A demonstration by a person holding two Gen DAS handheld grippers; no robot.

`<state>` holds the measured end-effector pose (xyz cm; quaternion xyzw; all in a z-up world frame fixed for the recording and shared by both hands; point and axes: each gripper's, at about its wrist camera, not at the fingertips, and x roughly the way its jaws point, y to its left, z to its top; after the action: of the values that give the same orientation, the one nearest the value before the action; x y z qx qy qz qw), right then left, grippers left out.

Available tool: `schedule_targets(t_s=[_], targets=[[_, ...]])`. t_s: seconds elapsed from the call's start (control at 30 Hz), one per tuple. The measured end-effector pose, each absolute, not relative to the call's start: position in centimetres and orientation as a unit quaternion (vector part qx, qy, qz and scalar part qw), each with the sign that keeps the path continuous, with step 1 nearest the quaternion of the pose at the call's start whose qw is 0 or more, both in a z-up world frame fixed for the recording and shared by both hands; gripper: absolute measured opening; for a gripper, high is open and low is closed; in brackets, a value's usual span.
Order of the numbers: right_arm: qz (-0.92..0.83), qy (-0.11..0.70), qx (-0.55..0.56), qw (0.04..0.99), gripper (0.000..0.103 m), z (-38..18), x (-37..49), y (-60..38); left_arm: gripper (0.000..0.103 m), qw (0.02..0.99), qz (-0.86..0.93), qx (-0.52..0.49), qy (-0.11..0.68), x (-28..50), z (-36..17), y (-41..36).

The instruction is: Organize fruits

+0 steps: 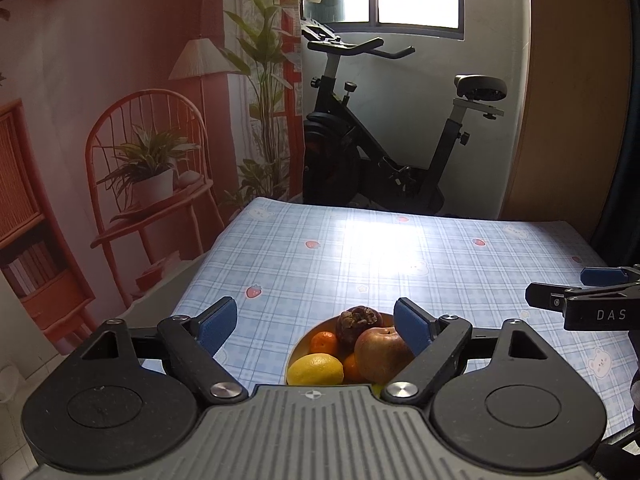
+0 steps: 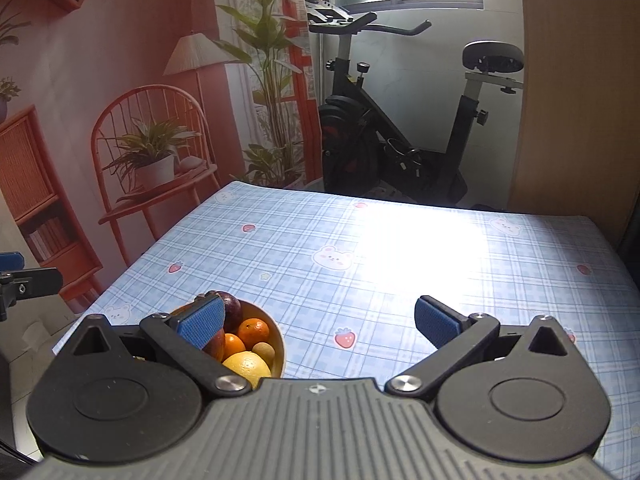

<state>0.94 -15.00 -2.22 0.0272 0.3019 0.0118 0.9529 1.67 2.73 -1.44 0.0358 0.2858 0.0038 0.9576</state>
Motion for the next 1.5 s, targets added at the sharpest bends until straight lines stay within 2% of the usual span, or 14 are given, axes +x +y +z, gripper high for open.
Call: schedule_targets(t_s=[1.5], targets=[[0.009, 0.298, 0.005, 0.955, 0.103, -2.1, 0.4, -14.0, 0.087, 0.964, -0.007, 0.014, 0.265, 1.3, -1.6, 2.7]])
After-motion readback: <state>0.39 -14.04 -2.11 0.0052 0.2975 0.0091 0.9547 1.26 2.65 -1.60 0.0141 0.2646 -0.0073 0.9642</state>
